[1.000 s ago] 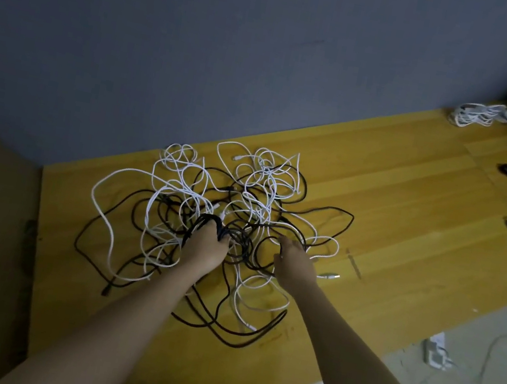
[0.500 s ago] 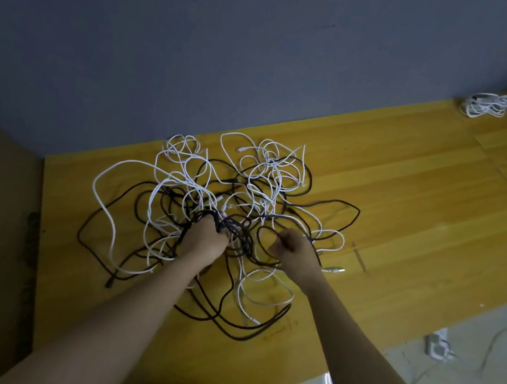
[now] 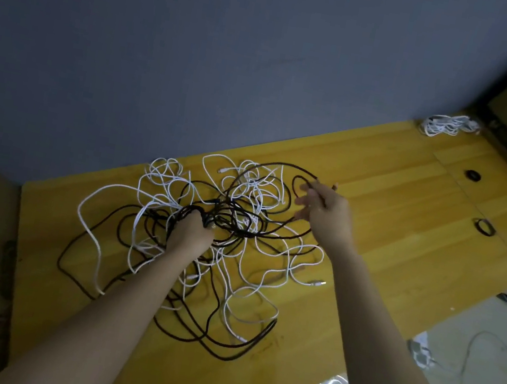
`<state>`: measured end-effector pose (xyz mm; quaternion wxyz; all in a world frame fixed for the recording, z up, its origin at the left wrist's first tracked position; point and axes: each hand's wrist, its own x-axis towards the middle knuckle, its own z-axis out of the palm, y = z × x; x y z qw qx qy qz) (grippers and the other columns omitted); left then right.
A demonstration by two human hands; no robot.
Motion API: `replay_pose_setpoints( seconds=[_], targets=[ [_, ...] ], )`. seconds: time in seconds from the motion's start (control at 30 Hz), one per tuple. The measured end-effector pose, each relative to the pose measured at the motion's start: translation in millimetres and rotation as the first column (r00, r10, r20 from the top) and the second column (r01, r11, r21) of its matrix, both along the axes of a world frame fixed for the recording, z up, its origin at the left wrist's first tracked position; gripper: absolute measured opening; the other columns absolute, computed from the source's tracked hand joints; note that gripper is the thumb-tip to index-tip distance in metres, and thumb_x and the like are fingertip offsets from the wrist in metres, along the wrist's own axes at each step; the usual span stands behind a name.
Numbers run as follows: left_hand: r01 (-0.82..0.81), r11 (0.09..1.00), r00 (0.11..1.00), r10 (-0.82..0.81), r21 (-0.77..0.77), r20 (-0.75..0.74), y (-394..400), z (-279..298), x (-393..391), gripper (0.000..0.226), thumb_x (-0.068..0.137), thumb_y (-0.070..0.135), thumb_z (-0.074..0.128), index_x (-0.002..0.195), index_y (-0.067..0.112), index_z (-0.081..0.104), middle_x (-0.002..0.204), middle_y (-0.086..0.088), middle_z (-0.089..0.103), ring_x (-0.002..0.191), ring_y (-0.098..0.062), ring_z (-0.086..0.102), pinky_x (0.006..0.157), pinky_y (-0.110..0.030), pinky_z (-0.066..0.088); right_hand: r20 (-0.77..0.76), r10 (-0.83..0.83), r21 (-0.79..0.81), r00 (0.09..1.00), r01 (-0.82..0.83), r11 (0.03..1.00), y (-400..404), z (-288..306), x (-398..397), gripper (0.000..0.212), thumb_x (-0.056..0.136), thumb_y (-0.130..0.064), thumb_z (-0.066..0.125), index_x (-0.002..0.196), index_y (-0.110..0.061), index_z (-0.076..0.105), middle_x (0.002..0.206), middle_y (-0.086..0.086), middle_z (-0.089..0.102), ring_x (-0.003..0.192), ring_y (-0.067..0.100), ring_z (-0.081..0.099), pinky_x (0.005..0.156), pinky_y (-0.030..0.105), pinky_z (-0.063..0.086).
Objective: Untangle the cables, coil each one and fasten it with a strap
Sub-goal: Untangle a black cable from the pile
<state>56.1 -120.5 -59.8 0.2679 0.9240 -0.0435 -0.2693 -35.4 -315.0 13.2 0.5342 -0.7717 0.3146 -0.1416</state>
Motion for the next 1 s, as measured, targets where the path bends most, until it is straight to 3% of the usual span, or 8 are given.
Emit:
replay_pose_setpoints(
  seconds=[0.07,0.13,0.2,0.3,0.5,0.77,0.87,1.0],
  targets=[
    [0.017,0.996,1.000,-0.018,-0.085,-0.003,-1,10,-1,0.022,0.098,0.025,0.050,0.084,0.009,0.043,0.066,-0.003,0.041,0.052,-0.018,0.040,0.046,-0.029,0.029,-0.063,0.088,-0.181,0.994,-0.098,0.979,-4,5,1,0.026,0.098,-0.005,0.043,0.098,-0.018,0.066,0.082,0.006,0.068,0.064,0.018,0.060,0.074,0.046,0.056],
    [0.029,0.984,0.999,-0.036,-0.177,-0.033,-2,19,-3,0.028,0.095,0.027,0.056,0.078,0.011,0.041,0.067,-0.004,0.041,0.055,-0.018,0.039,0.049,-0.028,0.028,-0.138,0.180,-0.304,0.974,-0.215,0.928,0,9,0,0.032,0.096,-0.001,0.041,0.103,-0.017,0.068,0.088,0.005,0.069,0.066,0.016,0.057,0.067,0.032,0.052],
    [0.021,0.971,0.997,-0.039,-0.240,-0.071,-4,26,-5,0.028,0.092,0.032,0.060,0.083,0.008,0.048,0.076,-0.008,0.048,0.063,-0.019,0.045,0.055,-0.028,0.031,-0.178,0.241,-0.300,0.954,-0.286,0.910,9,13,0,0.033,0.095,-0.001,0.042,0.108,-0.016,0.068,0.089,0.008,0.068,0.064,0.021,0.054,0.058,0.027,0.041],
    [-0.027,0.952,0.989,-0.018,-0.304,-0.145,-5,28,-6,0.034,0.089,0.038,0.063,0.107,0.009,0.060,0.097,-0.011,0.062,0.082,-0.023,0.057,0.065,-0.031,0.039,-0.152,0.306,-0.202,0.940,-0.333,0.921,19,16,-2,0.014,0.094,-0.016,0.056,0.082,-0.022,0.061,0.078,0.001,0.059,0.064,0.017,0.048,0.060,0.032,0.039],
    [-0.081,0.863,0.884,-0.170,-0.499,-0.436,8,32,-10,0.032,0.088,0.029,0.068,0.103,0.005,0.055,0.055,0.006,0.033,0.046,-0.012,0.030,0.050,-0.024,0.027,-0.149,0.312,-0.265,0.938,-0.342,0.902,18,13,-9,0.020,0.096,-0.027,0.056,0.082,-0.012,0.055,0.063,-0.005,0.043,0.056,0.012,0.037,0.053,0.027,0.028],
    [-0.158,0.888,0.966,0.048,-0.431,-0.255,1,38,-18,0.029,0.090,0.039,0.064,0.080,0.014,0.054,0.060,0.002,0.045,0.054,-0.014,0.044,0.051,-0.025,0.034,-0.306,0.344,-0.421,0.888,-0.450,0.788,21,10,-13,0.018,0.099,-0.016,0.048,0.095,-0.010,0.065,0.072,0.001,0.053,0.062,0.018,0.043,0.050,0.024,0.027],
    [-0.264,0.882,0.959,0.195,-0.392,-0.206,3,30,-12,0.025,0.092,0.028,0.057,0.076,0.011,0.050,0.065,-0.004,0.045,0.057,-0.020,0.044,0.056,-0.026,0.034,-0.175,0.352,-0.288,0.920,-0.390,0.875,18,8,-23,0.018,0.101,-0.015,0.043,0.090,-0.014,0.057,0.082,0.010,0.060,0.059,0.011,0.044,0.050,0.019,0.030],
    [-0.382,0.874,0.924,0.357,-0.300,-0.139,10,25,1,0.025,0.096,0.025,0.051,0.079,0.008,0.044,0.062,-0.005,0.040,0.050,-0.021,0.038,0.050,-0.028,0.030,0.190,0.054,0.175,0.980,-0.088,0.981,13,2,-37,0.030,0.103,-0.013,0.038,0.077,-0.018,0.053,0.075,-0.005,0.062,0.083,0.010,0.059,0.088,0.028,0.043]
  ],
)
